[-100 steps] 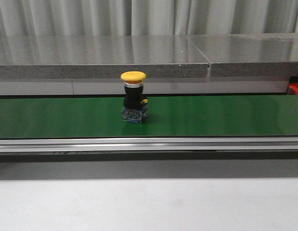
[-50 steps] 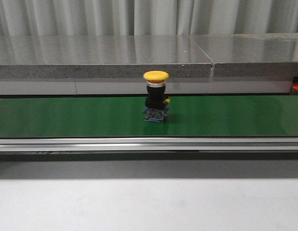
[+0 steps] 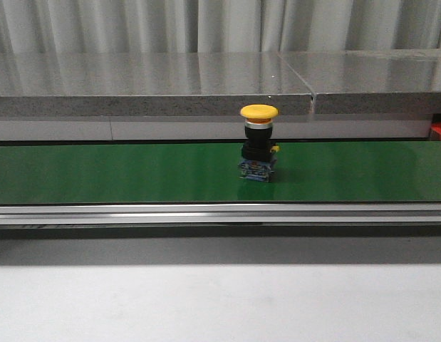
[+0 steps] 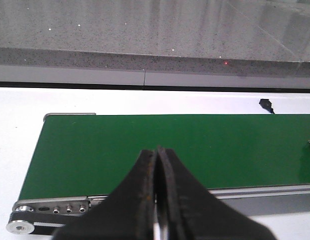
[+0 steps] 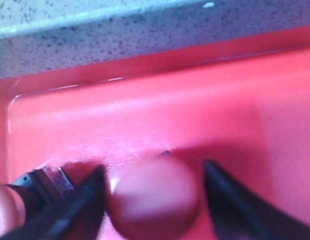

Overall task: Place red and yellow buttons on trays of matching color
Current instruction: 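Lower the red button into the red tray and open the right gripper, then move the right gripper to the yellow button at the belt's end and grasp it, then lower the yellow button into the yellow tray and open the right gripper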

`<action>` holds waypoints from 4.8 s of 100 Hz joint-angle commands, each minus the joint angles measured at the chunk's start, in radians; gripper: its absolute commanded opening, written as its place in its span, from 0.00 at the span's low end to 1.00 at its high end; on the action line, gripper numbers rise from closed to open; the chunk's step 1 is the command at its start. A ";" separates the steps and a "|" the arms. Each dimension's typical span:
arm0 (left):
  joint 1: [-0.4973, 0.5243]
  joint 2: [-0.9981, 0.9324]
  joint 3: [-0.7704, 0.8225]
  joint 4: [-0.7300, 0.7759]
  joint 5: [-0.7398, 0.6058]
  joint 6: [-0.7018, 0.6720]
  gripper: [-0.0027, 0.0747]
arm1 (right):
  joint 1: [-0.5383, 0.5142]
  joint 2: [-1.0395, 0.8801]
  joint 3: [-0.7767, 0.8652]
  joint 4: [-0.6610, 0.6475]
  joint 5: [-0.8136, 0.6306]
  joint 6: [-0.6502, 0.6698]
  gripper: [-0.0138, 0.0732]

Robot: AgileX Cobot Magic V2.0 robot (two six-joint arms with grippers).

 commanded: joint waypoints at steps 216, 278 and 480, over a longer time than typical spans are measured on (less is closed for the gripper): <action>-0.007 0.008 -0.027 -0.011 -0.077 0.001 0.01 | 0.505 -1.052 1.113 0.088 -0.065 -0.192 0.91; -0.007 0.008 -0.027 -0.011 -0.077 0.001 0.01 | 0.546 -0.796 0.921 0.088 -0.117 -0.192 0.86; -0.007 0.008 -0.027 -0.011 -0.077 0.001 0.01 | -0.298 -0.938 0.922 -0.163 -0.074 0.380 0.34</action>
